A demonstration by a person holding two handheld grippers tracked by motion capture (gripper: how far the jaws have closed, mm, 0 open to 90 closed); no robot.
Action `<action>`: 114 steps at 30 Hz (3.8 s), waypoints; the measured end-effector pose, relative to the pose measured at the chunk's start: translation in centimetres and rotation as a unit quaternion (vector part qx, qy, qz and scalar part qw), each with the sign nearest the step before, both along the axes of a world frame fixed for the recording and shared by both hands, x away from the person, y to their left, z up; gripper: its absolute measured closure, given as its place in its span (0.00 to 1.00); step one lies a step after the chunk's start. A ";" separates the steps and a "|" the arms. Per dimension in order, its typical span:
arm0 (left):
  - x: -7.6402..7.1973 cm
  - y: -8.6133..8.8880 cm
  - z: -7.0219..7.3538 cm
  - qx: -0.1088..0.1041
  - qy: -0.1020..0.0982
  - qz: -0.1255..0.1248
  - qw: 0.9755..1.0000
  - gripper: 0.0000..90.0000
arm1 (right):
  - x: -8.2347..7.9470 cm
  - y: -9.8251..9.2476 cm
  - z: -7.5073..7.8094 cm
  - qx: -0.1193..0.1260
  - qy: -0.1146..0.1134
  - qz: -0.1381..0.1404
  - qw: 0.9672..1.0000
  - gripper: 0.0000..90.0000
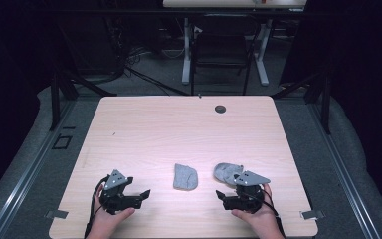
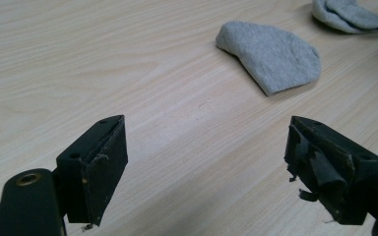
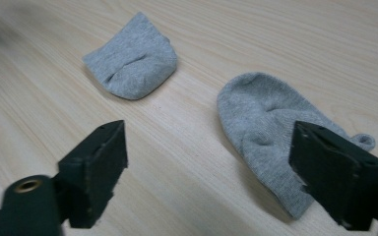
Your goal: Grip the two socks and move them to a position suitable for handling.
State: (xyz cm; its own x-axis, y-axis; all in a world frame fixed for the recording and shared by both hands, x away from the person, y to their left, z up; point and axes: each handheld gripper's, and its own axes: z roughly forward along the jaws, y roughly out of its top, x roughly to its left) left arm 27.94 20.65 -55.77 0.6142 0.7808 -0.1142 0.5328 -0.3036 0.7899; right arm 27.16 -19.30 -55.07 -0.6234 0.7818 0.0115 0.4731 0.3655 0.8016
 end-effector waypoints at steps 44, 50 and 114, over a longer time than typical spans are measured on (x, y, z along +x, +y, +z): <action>3.6 -9.2 0.9 0.023 0.012 -0.057 0.998 0.60 | 0.1 -0.3 -0.8 -0.002 0.003 -0.013 1.000 0.55; 4.2 -10.2 1.1 0.015 0.017 -0.050 0.999 0.73 | 0.2 -0.5 -0.8 -0.004 0.006 -0.017 1.000 0.56; -1.2 -10.2 -1.7 0.049 0.052 -0.091 0.993 0.89 | 0.4 -0.8 0.0 -0.005 0.003 -0.024 1.000 0.67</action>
